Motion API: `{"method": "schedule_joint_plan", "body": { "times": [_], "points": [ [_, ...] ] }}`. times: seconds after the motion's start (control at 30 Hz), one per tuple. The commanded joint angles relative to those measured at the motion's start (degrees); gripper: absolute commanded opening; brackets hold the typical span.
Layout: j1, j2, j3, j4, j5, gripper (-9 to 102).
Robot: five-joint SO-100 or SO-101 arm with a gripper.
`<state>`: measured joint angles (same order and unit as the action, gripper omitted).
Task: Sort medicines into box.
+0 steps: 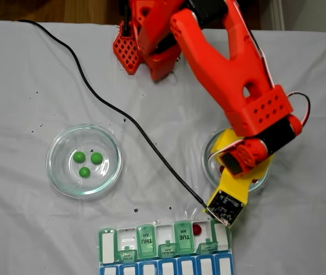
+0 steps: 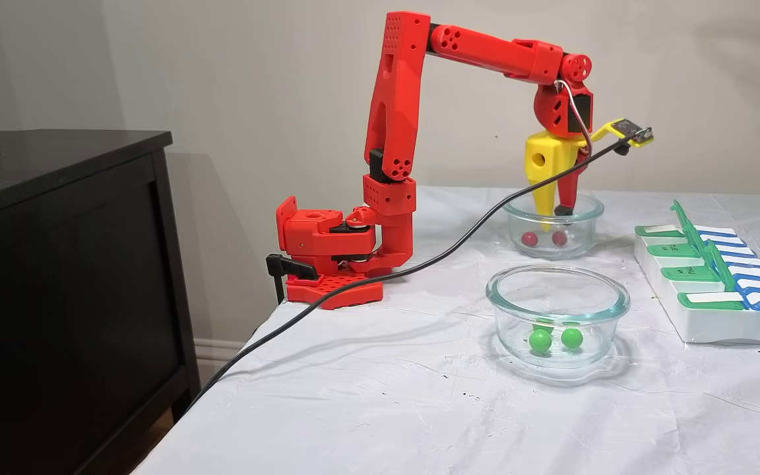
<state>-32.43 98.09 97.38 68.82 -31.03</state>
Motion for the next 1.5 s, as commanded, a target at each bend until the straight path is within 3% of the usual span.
{"method": "schedule_joint_plan", "body": {
  "times": [0.0, 0.53, 0.73, 1.0, 1.47],
  "points": [
    [0.79, 0.88, -2.11, -1.76, -0.62, 27],
    [1.23, -2.9, -2.37, -4.13, -0.44, 23],
    [1.32, -3.16, -1.85, -6.24, 0.62, 0],
    [0.53, 2.99, -1.32, -4.57, 6.42, 0],
    [10.55, 10.81, -20.04, 6.15, 20.92, 0]
  ]
}}
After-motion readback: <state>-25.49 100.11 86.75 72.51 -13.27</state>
